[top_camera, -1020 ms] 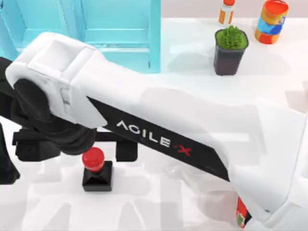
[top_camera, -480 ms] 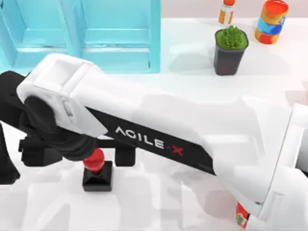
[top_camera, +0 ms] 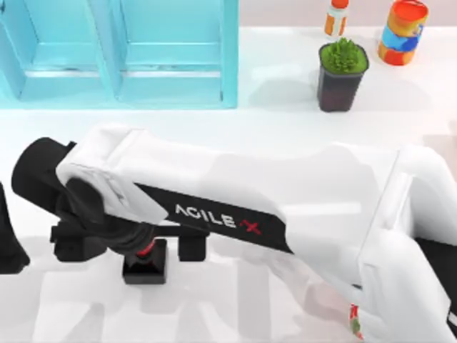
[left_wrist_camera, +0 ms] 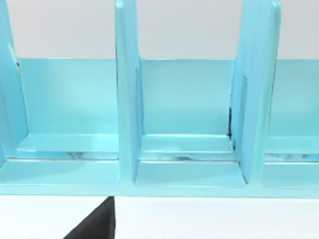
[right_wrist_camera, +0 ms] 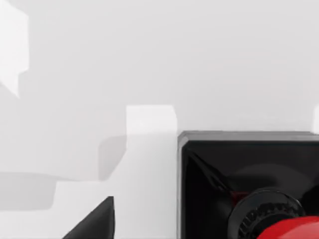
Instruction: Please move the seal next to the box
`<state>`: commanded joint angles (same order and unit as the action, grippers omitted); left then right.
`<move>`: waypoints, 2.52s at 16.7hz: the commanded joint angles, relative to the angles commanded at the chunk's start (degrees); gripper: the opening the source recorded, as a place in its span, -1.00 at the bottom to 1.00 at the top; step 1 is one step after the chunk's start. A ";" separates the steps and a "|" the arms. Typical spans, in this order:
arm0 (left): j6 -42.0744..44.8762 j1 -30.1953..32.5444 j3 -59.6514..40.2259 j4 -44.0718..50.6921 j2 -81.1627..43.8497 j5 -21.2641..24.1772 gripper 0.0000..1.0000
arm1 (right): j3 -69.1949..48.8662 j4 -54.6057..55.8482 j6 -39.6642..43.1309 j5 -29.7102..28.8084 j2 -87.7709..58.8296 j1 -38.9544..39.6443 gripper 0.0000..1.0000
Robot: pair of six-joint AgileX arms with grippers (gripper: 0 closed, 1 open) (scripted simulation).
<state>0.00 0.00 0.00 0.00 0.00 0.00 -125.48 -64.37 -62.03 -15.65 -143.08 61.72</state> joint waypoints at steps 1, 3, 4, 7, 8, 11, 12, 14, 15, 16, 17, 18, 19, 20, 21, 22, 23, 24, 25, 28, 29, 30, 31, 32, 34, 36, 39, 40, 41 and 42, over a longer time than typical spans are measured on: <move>0.00 0.00 0.00 0.00 0.00 0.00 1.00 | 0.00 0.00 0.00 0.00 0.00 0.00 1.00; 0.00 0.00 0.00 0.00 0.00 0.00 1.00 | 0.00 0.00 0.00 0.00 0.00 0.00 0.85; 0.00 0.00 0.00 0.00 0.00 0.00 1.00 | 0.00 0.00 0.00 0.00 0.00 0.00 0.70; 0.00 0.00 0.00 0.00 0.00 0.00 1.00 | 0.00 0.00 0.00 0.00 0.00 0.00 0.25; 0.00 0.00 0.00 0.00 0.00 0.00 1.00 | 0.00 0.00 0.00 0.00 0.00 0.00 0.10; 0.00 0.00 0.00 0.00 0.00 0.00 1.00 | 0.00 0.00 0.00 0.00 0.00 0.00 -0.36; 0.00 0.00 0.00 0.00 0.00 0.00 1.00 | 0.00 0.00 0.00 0.00 0.00 0.00 -0.51; 0.00 0.00 0.00 0.00 0.00 0.00 1.00 | 0.00 0.00 0.00 0.00 0.00 0.00 -0.81; 0.00 0.00 0.00 0.00 0.00 0.00 1.00 | 0.00 0.00 0.00 0.00 0.00 0.00 -0.96; 0.00 0.00 0.00 0.00 0.00 0.00 1.00 | 0.00 0.00 0.00 0.00 0.00 0.00 -1.00; 0.00 0.00 0.00 0.00 0.00 0.00 1.00 | 0.00 0.00 0.00 0.00 0.00 0.00 -1.00; 0.00 0.00 0.00 0.00 0.00 0.00 1.00 | 0.00 0.00 0.00 0.00 0.00 0.00 -1.00; 0.00 0.00 0.00 0.00 0.00 0.00 1.00 | 0.00 0.00 0.00 0.00 0.00 0.00 -1.00; 0.00 0.00 0.00 0.00 0.00 0.00 1.00 | 0.00 0.00 0.00 0.00 0.00 0.00 -1.00; 0.00 0.00 0.00 0.00 0.00 0.00 1.00 | 0.00 0.00 0.00 0.00 0.00 0.00 -1.00; 0.00 0.00 0.00 0.00 0.00 0.00 1.00 | 0.00 0.00 0.00 0.00 0.00 0.00 -1.00; 0.00 0.00 0.00 0.00 0.00 0.00 1.00 | 0.00 0.00 0.00 0.00 0.00 0.00 -1.00; 0.00 0.00 0.00 0.00 0.00 0.00 1.00 | 0.06 -0.01 -0.06 0.01 0.06 0.20 -1.00; 0.00 0.00 0.00 0.00 0.00 0.00 1.00 | -0.14 -0.20 -0.08 0.00 0.07 0.20 -1.00; 0.00 0.00 0.00 0.00 0.00 0.00 1.00 | -4.22 -3.72 -0.28 -0.14 -0.07 0.05 -1.00; 0.00 0.00 0.00 0.00 0.00 0.00 1.00 | -6.29 -5.55 -0.27 -0.18 -0.18 0.05 -1.00; 0.00 0.00 0.00 0.00 0.00 0.00 1.00 | -8.30 -7.61 -0.23 -0.16 -0.27 0.06 -1.00; 0.00 0.00 0.00 0.00 0.00 0.00 1.00 | -10.14 -9.53 -0.18 -0.09 -0.38 0.08 -1.00; 0.00 0.00 0.00 0.00 0.00 0.00 1.00 | -11.55 -10.93 -0.10 -0.03 -0.49 0.11 -1.00; 0.00 0.00 0.00 0.00 0.00 0.00 1.00 | -12.54 -11.91 0.00 0.00 -0.62 0.15 -1.00; 0.00 0.00 0.00 0.00 0.00 0.00 1.00 | -12.54 -11.91 0.00 0.00 -0.62 0.15 -1.00; 0.00 0.00 0.00 0.00 0.00 0.00 1.00 | -11.85 -11.72 0.33 0.09 0.14 -0.22 -1.00; 0.00 0.00 0.00 0.00 0.00 0.00 1.00 | -10.75 -11.65 1.09 0.24 1.32 -0.94 -1.00; 0.00 0.00 0.00 0.00 0.00 0.00 1.00 | -9.11 -11.57 2.16 0.48 3.06 -2.01 -1.00; 0.00 0.00 0.00 0.00 0.00 0.00 1.00 | -6.93 -11.50 3.54 0.80 5.38 -3.41 -1.00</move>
<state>0.00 0.00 0.00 0.00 0.00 0.00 -132.42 -75.86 -58.49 -14.85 -137.70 58.30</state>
